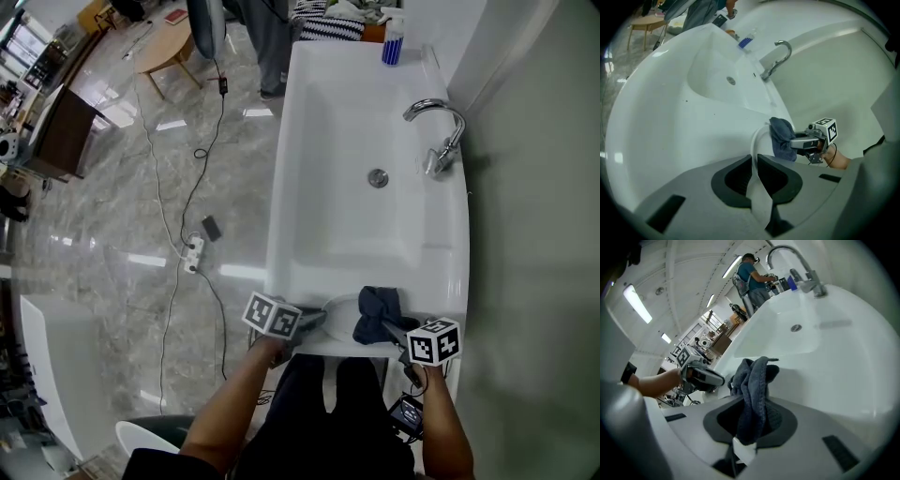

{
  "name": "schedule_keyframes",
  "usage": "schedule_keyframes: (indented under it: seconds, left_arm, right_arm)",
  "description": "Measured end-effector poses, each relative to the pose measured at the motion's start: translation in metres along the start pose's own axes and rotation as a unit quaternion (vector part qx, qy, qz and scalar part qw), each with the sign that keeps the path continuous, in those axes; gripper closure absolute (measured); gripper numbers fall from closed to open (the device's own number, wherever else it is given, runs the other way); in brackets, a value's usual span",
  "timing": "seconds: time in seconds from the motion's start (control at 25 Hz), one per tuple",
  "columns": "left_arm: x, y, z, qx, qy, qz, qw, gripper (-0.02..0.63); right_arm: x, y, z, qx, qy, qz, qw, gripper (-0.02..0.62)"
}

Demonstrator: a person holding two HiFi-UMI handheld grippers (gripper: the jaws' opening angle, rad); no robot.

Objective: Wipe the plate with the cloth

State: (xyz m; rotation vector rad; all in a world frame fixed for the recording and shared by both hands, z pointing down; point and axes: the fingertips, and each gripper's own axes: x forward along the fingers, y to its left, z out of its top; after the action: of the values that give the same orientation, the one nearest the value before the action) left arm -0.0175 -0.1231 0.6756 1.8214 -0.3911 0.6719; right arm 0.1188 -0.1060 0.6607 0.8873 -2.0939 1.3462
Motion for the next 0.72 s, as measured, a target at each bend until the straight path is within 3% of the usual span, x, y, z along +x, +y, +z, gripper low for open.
schedule_keyframes:
  seconds: [0.16, 0.32, 0.52, 0.64, 0.72]
  left_arm:
    - [-0.001, 0.0, 0.0, 0.002, -0.001, 0.001, 1.0, 0.574]
    - [-0.001, -0.001, 0.0, 0.002, 0.0, 0.0, 1.0, 0.574]
    - [0.0, 0.0, -0.001, 0.001, -0.001, 0.0, 1.0, 0.574]
    - [0.0, -0.001, -0.001, 0.001, -0.001, 0.001, 1.0, 0.574]
    - [0.0, -0.001, 0.0, 0.001, -0.001, 0.001, 1.0, 0.574]
  right_arm:
    - [-0.04, -0.02, 0.0, 0.016, -0.028, -0.035, 0.999, 0.545]
    - [-0.071, 0.0, 0.022, -0.025, -0.06, -0.045, 0.997, 0.545]
    - [-0.025, 0.075, 0.041, -0.08, -0.05, 0.05, 0.994, 0.545]
    - [0.029, 0.097, 0.032, -0.069, -0.012, 0.097, 0.993, 0.545]
    - [0.054, 0.098, 0.023, -0.062, 0.014, 0.104, 0.993, 0.545]
